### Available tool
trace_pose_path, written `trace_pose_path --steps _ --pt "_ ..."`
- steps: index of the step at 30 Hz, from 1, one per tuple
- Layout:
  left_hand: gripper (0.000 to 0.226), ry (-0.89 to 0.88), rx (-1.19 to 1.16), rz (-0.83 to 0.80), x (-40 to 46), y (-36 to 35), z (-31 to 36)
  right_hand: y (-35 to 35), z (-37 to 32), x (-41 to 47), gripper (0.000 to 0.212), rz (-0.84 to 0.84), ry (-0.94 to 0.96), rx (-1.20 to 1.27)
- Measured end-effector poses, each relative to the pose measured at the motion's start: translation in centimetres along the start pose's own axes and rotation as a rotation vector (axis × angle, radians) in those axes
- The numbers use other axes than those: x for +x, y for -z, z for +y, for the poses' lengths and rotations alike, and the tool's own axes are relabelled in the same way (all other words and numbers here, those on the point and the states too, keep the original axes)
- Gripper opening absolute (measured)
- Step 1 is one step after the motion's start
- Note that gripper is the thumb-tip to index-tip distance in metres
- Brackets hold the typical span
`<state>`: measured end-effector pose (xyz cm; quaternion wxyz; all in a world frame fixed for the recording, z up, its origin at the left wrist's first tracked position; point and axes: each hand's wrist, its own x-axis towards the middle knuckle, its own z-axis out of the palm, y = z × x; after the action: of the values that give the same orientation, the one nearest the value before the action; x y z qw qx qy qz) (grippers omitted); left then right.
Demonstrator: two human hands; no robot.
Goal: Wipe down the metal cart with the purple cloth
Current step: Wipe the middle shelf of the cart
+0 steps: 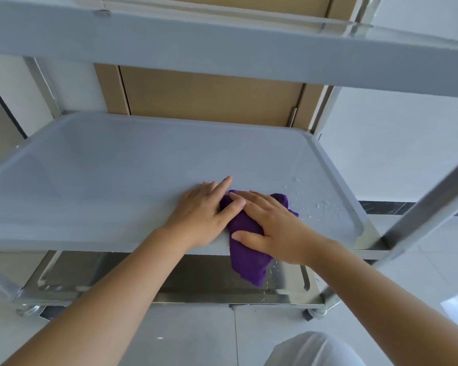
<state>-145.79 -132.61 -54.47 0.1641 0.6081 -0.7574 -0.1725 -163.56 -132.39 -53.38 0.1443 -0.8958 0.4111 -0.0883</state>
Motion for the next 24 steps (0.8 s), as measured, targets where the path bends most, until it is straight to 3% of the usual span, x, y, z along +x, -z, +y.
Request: trace_pose_path --steps 5,12,14,17,20,24 --pt "0.085 0.009 0.146 -0.104 -0.1 -0.1 0.4 2.4 1.5 -1.4 0.071 -0.215 -0.043 -0.097" --pt "0.081 0.062 0.232 -0.117 -0.1 -0.3 0.8 5.9 2.4 -2.6 0.069 -0.316 -0.194 -0.234" --pt "0.077 0.061 0.230 -0.102 0.0 -0.5 0.9 5.9 0.5 -2.9 0.061 -0.172 -0.237 -0.306" --pt "0.078 0.061 0.230 -0.118 0.4 -0.7 0.4 3.2 -4.0 -2.7 0.059 0.190 -0.385 -0.060" --pt "0.068 0.126 0.170 -0.125 1.1 -0.4 0.1 -1.1 -5.0 -1.3 0.072 0.203 -0.541 0.012" --pt "0.061 0.116 0.209 -0.121 0.8 -0.8 0.2 -3.4 -3.3 -1.9 0.073 0.306 -0.454 -0.196"
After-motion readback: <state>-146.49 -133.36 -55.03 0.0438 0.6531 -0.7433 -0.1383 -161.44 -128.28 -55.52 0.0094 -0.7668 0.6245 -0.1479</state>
